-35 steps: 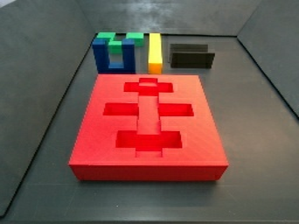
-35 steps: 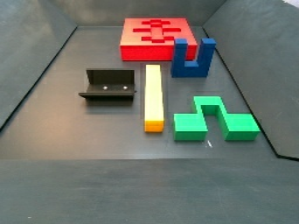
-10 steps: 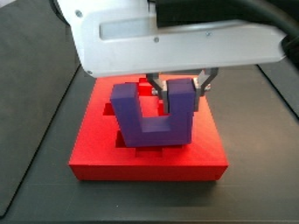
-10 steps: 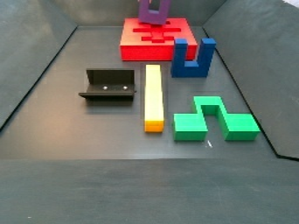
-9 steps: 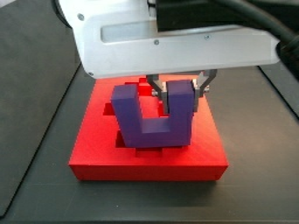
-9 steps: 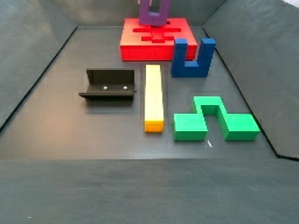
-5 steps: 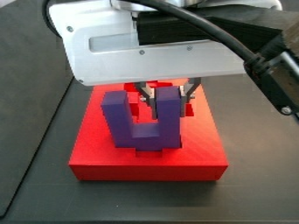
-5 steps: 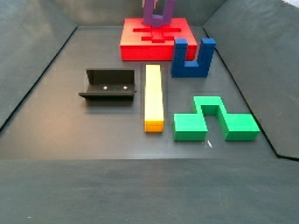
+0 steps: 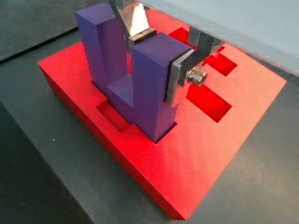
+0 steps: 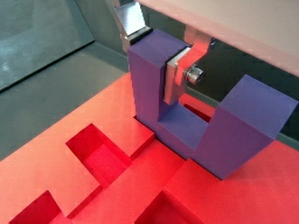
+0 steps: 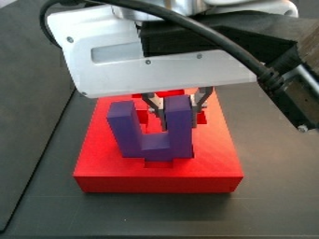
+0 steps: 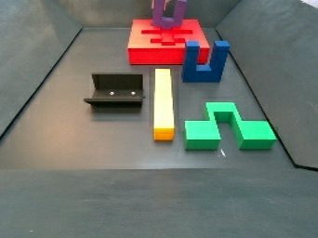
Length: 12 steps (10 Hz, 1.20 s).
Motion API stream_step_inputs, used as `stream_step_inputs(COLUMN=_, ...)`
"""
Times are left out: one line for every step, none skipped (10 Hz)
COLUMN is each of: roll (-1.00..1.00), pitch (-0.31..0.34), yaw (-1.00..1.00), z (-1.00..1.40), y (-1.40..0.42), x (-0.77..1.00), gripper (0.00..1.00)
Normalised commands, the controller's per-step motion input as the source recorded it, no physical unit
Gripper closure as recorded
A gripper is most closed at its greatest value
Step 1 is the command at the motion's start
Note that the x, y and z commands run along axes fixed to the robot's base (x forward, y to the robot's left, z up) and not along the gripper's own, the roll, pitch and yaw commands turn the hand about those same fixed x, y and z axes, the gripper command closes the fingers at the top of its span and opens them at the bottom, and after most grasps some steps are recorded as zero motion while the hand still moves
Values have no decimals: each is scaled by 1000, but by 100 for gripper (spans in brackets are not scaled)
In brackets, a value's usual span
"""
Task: Pick up the purple object. Move up. Move to above the board. Insert the purple object.
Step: Insert the purple object.
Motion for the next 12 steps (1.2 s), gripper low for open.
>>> stream_step_inputs(roll=54, pitch=-24, yaw=54, z=-437, y=-106, x=126, gripper=100)
stream_step_inputs(roll=36, pitch=-20, yaw=6, z=-500, y=-197, x=243, gripper=100)
stream_step_inputs(roll=121, pitch=-34, yaw=0, z=-509, y=-311, x=220, gripper=100)
stream_step_inputs(roll=224, pitch=-47, yaw=0, z=-457, y=-346, x=129, gripper=100)
stream_step_inputs(roll=157, pitch=-16, yaw=6, z=-426, y=-240, x=214, gripper=100)
stream_step_inputs(roll=16, pitch=0, yaw=0, z=-586, y=-211, x=380, gripper=100)
stream_step_inputs(roll=10, pitch=0, yaw=0, z=-686, y=-143, x=471, gripper=100)
stream_step_inputs(roll=0, pitch=0, yaw=11, z=-803, y=-26, x=511, gripper=100)
stream_step_inputs(roll=0, pitch=0, yaw=0, z=-891, y=-263, x=614, gripper=100)
stream_step_inputs(roll=11, pitch=0, yaw=0, z=-869, y=-271, x=563, gripper=100)
stream_step_inputs(roll=63, pitch=0, yaw=0, z=-640, y=-134, x=403, gripper=100)
stream_step_inputs(roll=0, pitch=0, yaw=0, z=0, y=0, x=0, gripper=100)
